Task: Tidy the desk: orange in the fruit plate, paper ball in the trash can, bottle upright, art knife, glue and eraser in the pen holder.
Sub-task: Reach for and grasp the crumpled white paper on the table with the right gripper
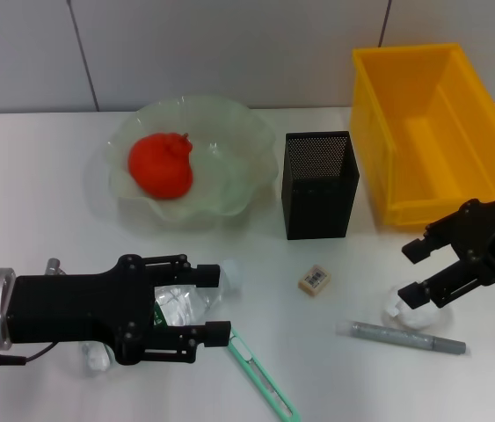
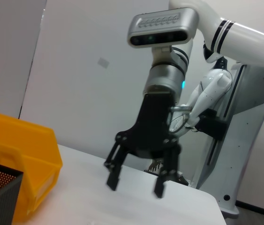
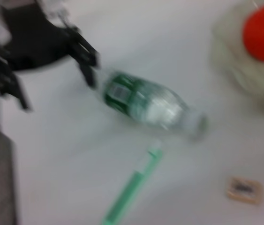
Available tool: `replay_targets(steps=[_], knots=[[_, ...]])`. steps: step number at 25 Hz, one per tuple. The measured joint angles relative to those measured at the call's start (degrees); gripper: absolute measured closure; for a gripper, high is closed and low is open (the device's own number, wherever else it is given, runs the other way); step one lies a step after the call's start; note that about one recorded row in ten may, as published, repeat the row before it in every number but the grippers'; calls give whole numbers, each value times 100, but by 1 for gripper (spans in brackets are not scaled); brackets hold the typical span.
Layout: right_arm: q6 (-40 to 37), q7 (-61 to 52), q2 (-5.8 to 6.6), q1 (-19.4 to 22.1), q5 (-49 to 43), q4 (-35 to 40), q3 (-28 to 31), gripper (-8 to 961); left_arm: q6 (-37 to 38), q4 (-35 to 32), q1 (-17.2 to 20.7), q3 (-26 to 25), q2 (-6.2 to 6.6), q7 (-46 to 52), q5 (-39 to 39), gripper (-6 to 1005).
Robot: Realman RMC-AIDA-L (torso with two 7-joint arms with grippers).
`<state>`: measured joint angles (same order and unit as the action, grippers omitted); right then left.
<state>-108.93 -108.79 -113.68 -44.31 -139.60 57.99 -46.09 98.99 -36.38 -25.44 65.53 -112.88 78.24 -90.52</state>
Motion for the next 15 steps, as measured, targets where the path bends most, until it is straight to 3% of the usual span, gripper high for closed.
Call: replay_targets(steps=[10,15], knots=[[945,-469,-363,-161,-1293,266,-1205,168,-38,17,21,2,-32,-82,-6,230],[1303,-490,-424,-133,-1434,262,-1514,173,-51,14,22,3,-45,-56,-9,230]])
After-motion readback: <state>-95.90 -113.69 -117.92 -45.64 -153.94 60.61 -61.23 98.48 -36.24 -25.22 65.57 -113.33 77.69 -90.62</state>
